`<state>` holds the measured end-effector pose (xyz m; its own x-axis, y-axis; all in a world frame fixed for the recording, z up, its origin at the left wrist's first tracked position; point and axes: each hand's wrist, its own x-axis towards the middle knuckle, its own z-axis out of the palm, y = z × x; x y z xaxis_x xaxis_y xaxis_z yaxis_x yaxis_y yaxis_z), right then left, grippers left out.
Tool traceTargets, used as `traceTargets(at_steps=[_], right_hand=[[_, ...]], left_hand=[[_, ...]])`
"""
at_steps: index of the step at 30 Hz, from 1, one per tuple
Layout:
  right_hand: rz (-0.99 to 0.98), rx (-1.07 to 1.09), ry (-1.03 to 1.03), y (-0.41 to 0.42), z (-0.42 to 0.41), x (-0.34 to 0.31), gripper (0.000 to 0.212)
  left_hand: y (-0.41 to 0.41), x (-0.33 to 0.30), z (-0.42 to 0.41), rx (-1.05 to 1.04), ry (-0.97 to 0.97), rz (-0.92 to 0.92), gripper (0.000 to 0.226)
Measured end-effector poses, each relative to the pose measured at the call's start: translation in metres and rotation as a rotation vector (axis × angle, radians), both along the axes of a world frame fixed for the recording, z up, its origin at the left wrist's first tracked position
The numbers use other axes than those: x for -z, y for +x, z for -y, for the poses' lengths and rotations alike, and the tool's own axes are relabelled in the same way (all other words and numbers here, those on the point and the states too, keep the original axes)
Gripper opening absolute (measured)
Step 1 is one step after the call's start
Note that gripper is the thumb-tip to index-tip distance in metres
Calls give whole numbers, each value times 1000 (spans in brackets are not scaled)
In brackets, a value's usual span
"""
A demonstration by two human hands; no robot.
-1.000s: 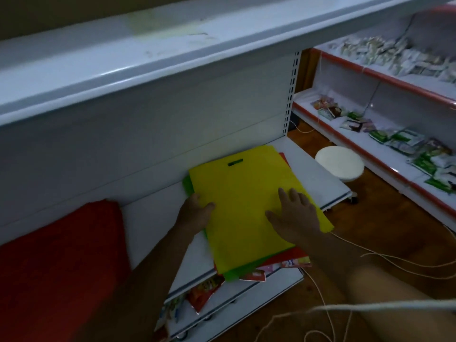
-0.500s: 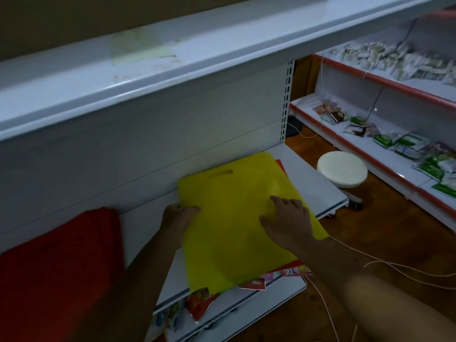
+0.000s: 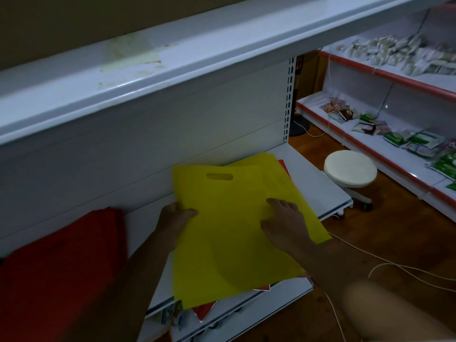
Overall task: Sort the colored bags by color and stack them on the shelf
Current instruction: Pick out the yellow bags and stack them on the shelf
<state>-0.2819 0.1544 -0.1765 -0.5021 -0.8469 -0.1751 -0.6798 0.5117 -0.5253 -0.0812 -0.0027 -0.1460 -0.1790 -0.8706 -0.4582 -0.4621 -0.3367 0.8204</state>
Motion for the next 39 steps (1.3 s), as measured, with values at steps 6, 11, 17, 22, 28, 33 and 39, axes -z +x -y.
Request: traceTargets(at_steps=[6, 11, 17, 22, 28, 33, 39], right_hand=[[118, -40, -66, -2, 2, 2, 63], [141, -55, -98, -3, 1, 9, 60], [179, 50, -110, -4, 6, 11, 63], [183, 63, -69, -7, 15, 9, 70], [215, 84, -150, -3, 9, 6, 80], [555, 121, -296, 11, 5, -21, 87], [458, 35, -355, 56, 17, -45, 58]], left_hand=[[7, -2, -1, 38, -126, 64, 48], [9, -2, -1, 29, -90, 34, 46], [14, 4, 0, -7, -5, 3, 44], [14, 4, 3, -134, -29, -78, 80], [13, -13, 3, 12, 60, -337, 35], [27, -37, 5, -17, -11, -531, 40], [82, -43, 16, -128, -207, -386, 41]])
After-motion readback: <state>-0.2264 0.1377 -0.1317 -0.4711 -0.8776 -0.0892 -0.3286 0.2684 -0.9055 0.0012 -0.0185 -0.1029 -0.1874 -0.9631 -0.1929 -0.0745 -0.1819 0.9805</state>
